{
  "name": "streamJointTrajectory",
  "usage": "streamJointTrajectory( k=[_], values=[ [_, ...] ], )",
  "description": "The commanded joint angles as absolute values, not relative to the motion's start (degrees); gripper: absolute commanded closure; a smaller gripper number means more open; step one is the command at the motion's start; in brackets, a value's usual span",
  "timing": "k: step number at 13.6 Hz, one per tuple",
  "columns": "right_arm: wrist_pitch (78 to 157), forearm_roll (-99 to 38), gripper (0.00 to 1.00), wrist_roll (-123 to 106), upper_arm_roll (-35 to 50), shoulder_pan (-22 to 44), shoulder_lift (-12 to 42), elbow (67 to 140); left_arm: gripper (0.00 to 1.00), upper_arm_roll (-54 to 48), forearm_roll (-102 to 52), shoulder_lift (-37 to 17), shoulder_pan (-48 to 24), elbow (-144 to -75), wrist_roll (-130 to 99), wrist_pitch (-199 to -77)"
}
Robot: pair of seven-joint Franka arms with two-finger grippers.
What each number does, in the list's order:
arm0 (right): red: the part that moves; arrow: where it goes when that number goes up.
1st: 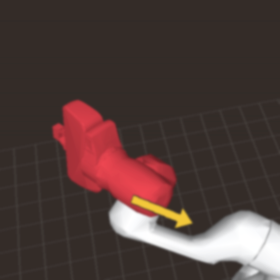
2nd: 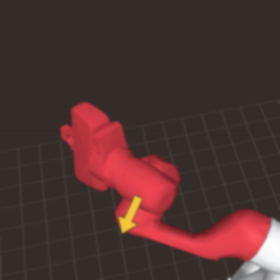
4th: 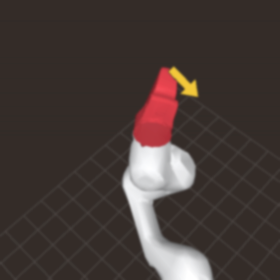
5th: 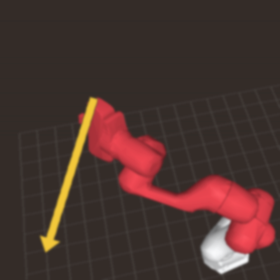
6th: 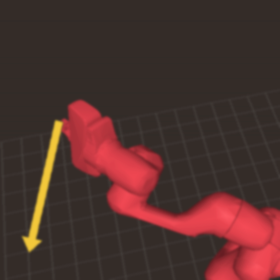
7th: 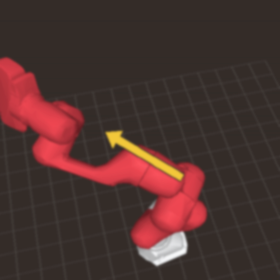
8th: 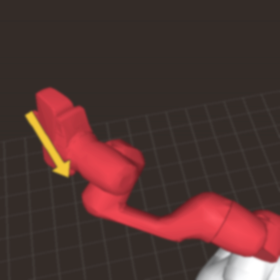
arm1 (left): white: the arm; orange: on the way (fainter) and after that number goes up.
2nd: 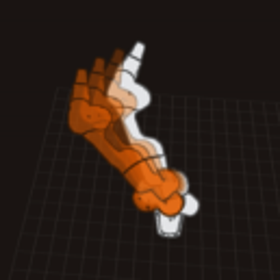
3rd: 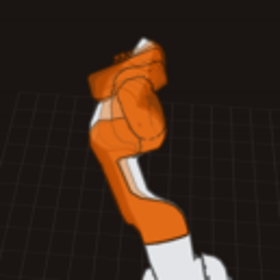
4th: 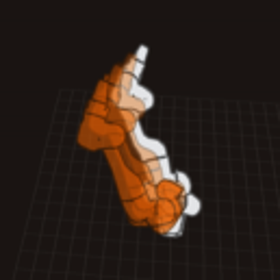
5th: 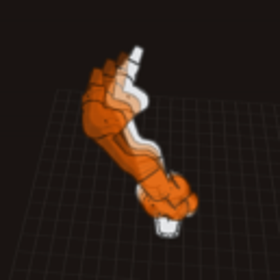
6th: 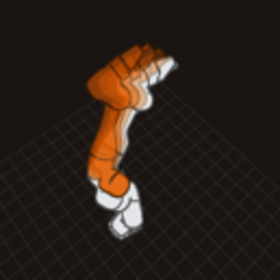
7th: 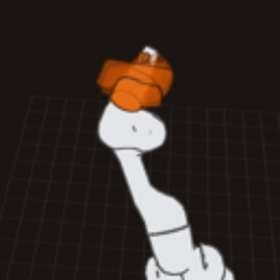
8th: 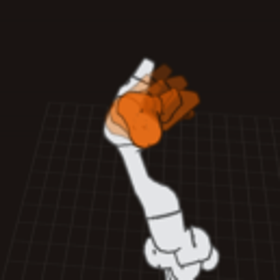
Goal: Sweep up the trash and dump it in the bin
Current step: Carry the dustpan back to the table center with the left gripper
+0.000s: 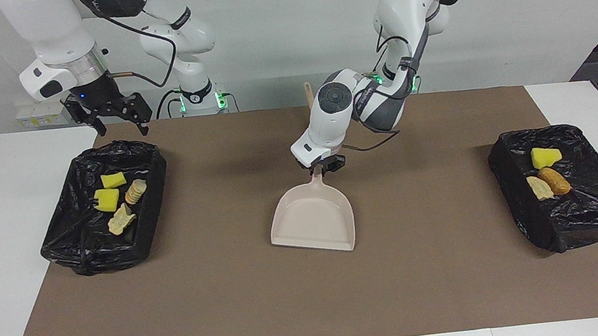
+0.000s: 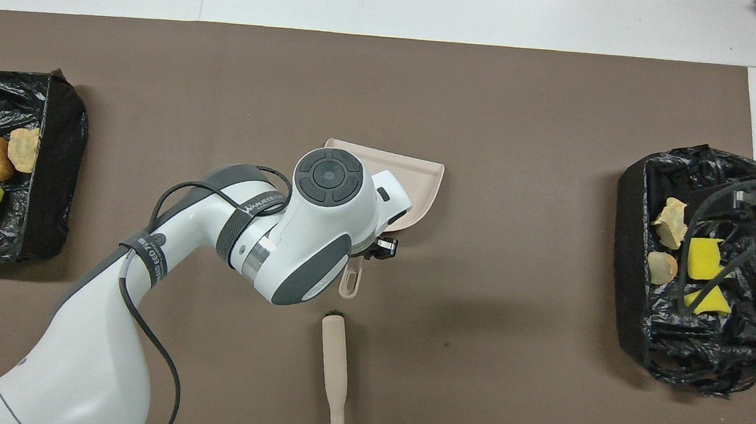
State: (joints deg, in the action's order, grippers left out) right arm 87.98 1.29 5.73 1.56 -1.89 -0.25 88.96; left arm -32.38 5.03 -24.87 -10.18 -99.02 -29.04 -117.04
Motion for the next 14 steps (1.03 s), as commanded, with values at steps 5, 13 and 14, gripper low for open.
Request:
streamJointTrajectory(
  k=[5,13,14],
  values=[
    [88.2,1.6,0.00,4.2,1.5,-3.2,-0.6,89.7,0.00,-29.6,9.2,-20.0,-9.2,-98.7,-28.7,-110.2],
    [86.6,1.3,0.00,1.5,-1.4,-2.6,-0.5,89.6,0.00,-12.2,2.0,-7.8,-9.2,-99.2,-11.4,-100.6],
    [86.6,1.1,0.00,1.5,-2.0,-2.3,-0.5,89.6,0.00,-10.5,1.7,-6.0,-9.2,-99.2,-7.5,-98.9]
  ],
)
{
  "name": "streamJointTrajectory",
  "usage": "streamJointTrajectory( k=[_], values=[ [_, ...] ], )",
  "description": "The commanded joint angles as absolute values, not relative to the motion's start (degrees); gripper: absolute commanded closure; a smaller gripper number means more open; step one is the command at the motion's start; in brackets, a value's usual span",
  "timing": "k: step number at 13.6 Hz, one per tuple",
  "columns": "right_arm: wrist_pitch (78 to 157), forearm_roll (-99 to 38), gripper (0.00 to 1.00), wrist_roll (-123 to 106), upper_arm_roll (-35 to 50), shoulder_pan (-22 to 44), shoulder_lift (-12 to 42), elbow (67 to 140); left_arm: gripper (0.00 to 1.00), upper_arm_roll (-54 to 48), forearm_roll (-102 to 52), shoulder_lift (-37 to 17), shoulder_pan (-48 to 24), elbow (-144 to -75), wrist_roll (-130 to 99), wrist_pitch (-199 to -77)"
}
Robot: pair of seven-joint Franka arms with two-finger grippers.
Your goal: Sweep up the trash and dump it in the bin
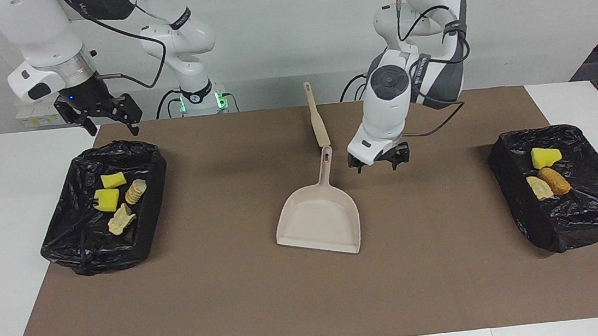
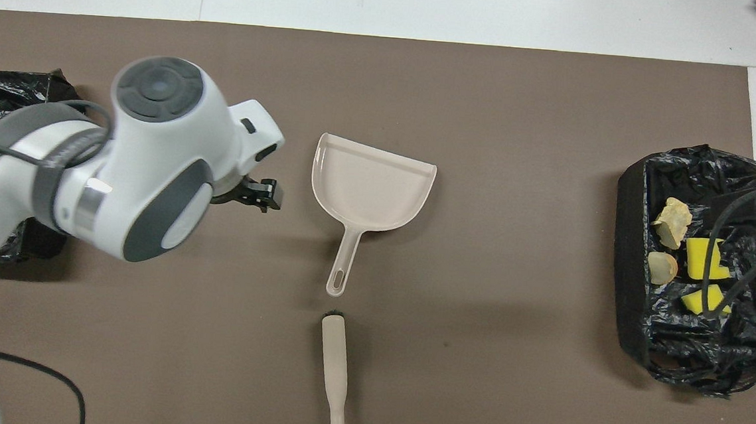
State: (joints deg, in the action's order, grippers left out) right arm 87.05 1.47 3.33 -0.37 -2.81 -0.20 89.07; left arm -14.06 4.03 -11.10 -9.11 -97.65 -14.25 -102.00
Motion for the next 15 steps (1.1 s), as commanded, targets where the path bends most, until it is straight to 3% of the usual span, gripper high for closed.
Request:
streamJointTrajectory(
  k=[1,5,12,15],
  values=[
    [86.5,1.0,0.00,1.5,-2.1,-2.4,-0.7,89.6,0.00,-8.4,1.6,-4.4,-9.1,-99.1,-4.0,-98.3],
    [86.4,0.8,0.00,2.0,-1.8,-2.7,-1.3,90.3,0.00,-2.2,1.8,-2.5,-9.3,-94.4,4.4,-99.0],
    [86.6,0.5,0.00,1.9,-1.8,-2.5,-1.3,90.3,0.00,-1.5,-2.5,-3.1,-5.3,-83.4,6.0,-87.7],
    [86.6,0.6,0.00,1.7,-1.8,-2.7,-1.4,90.4,0.00,-1.6,-2.5,-2.2,-4.2,-82.4,6.2,-85.8]
  ],
)
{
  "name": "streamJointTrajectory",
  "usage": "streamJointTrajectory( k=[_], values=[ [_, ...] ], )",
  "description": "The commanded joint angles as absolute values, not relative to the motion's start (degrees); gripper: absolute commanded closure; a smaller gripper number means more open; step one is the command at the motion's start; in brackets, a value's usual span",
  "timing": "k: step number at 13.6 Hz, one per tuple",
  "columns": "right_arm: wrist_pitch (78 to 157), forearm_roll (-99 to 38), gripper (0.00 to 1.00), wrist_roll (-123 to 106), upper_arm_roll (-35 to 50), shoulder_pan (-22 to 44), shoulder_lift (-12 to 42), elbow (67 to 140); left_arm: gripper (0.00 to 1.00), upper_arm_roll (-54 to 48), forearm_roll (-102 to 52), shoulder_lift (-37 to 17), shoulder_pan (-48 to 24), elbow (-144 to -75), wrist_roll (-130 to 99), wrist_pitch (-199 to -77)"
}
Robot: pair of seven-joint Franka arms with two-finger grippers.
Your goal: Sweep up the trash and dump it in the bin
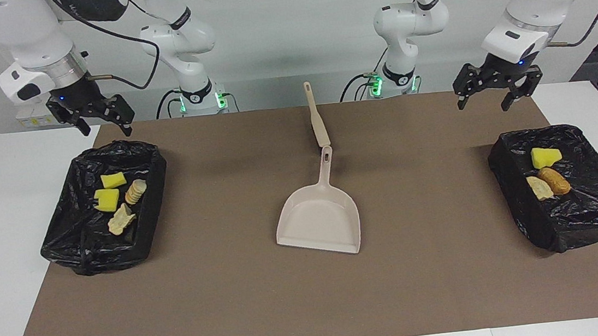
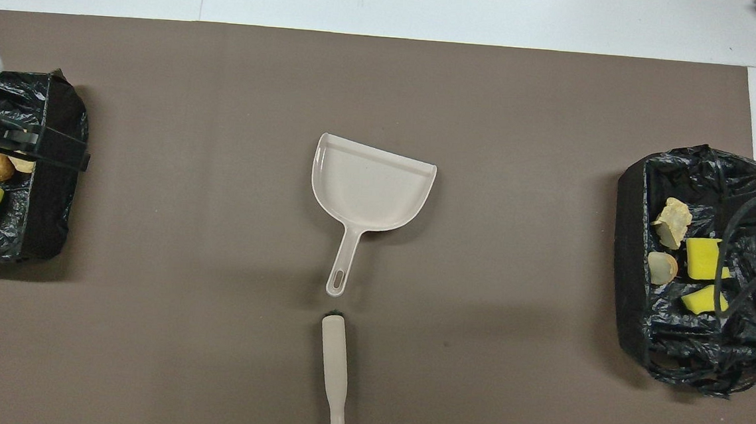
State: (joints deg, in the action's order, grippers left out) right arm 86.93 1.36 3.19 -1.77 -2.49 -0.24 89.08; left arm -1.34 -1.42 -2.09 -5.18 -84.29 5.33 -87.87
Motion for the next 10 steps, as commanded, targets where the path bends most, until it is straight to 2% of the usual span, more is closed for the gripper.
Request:
streamJointTrajectory(
  k=[1,4,10],
  values=[
    [86.6,0.6,0.00,1.7,-1.8,-2.6,-1.4,90.4,0.00,-1.5,-2.5,-1.1,-4.2,-83.6,6.2,-84.9],
    [86.6,0.6,0.00,2.0,-1.8,-2.5,-1.5,90.4,0.00,-1.5,-2.5,4.0,-4.8,-90.6,6.0,-84.9],
    [86.8,0.6,0.00,2.0,-1.6,-2.3,-1.4,90.4,0.00,-1.5,-2.4,3.9,-4.2,-90.4,6.2,-85.3]
  ],
)
